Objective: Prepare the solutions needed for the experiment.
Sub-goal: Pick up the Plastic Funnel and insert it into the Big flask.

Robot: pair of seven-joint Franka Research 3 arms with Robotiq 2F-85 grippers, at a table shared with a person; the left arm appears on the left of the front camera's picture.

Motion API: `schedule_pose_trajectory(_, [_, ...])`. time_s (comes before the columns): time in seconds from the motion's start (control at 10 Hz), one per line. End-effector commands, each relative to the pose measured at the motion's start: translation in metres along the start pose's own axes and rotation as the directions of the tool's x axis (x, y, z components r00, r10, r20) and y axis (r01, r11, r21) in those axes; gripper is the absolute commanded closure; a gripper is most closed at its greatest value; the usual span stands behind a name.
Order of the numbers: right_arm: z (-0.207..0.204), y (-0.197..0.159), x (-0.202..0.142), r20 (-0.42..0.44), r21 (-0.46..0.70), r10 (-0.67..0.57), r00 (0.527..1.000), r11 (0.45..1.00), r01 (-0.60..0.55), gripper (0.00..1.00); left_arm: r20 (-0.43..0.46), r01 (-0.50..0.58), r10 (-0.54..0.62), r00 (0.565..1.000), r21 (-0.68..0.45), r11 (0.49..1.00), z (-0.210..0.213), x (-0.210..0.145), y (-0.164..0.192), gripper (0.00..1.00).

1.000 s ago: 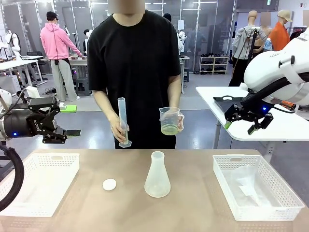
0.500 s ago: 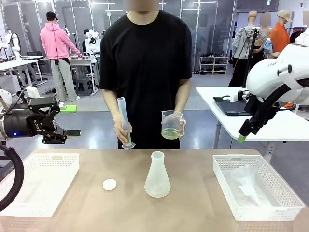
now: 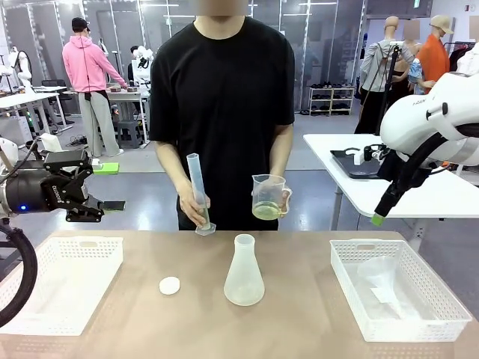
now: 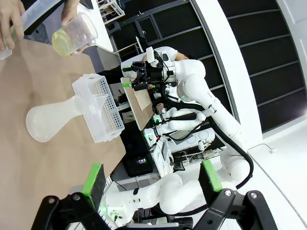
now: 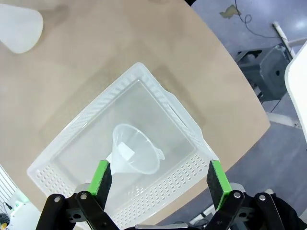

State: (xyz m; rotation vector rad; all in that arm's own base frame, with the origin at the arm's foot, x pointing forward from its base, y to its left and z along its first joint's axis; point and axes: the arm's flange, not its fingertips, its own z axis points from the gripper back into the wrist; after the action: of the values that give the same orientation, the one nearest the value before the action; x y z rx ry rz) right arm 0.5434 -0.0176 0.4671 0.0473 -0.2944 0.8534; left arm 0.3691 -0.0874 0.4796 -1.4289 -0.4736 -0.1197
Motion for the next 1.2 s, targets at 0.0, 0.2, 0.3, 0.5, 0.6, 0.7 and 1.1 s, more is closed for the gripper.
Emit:
schedule_pose_trajectory(0.0, [-0.001,0.001,0.001,-0.001,0.002,0.003,1.000,1.000,-0.003,0.00,-0.001,-0.005,0.005,1.000,-0.004,1.000,-0.002,0.000,-0.002,0.00])
schedule_pose_trajectory(0.2, [-0.011,-0.004,0.002,-0.044,0.099,0.302,0.952,0.950,-0.297,0.00,-0.001,-0.005,0.005,1.000,-0.004,1.000,-0.002,0.000,-0.002,0.00])
schedule_pose_trajectory(0.3, [-0.014,-0.002,-0.002,-0.059,0.107,0.387,0.920,0.919,-0.380,0.00,-0.001,-0.005,0.005,1.000,-0.004,1.000,-0.002,0.000,-0.002,0.00])
schedule_pose_trajectory(0.5, [-0.021,0.003,-0.007,-0.062,0.168,0.447,0.892,0.886,-0.433,0.00,-0.001,-0.005,0.005,1.000,-0.004,1.000,-0.002,0.000,-0.002,0.00])
schedule_pose_trajectory(0.6, [-0.024,0.004,-0.009,-0.077,0.189,0.457,0.886,0.879,-0.437,0.00,-0.001,-0.005,0.005,1.000,-0.004,1.000,-0.002,0.000,-0.002,0.00])
schedule_pose_trajectory(0.7, [-0.028,0.005,-0.010,-0.106,0.222,0.468,0.878,0.872,-0.437,0.00,-0.001,-0.005,0.005,1.000,-0.004,1.000,-0.002,0.000,-0.002,0.00])
schedule_pose_trajectory(1.1, [-0.058,0.003,-0.016,-0.121,0.298,0.566,0.815,0.804,-0.514,0.00,-0.001,-0.005,0.005,1.000,-0.004,1.000,-0.002,0.000,-0.002,0.00])
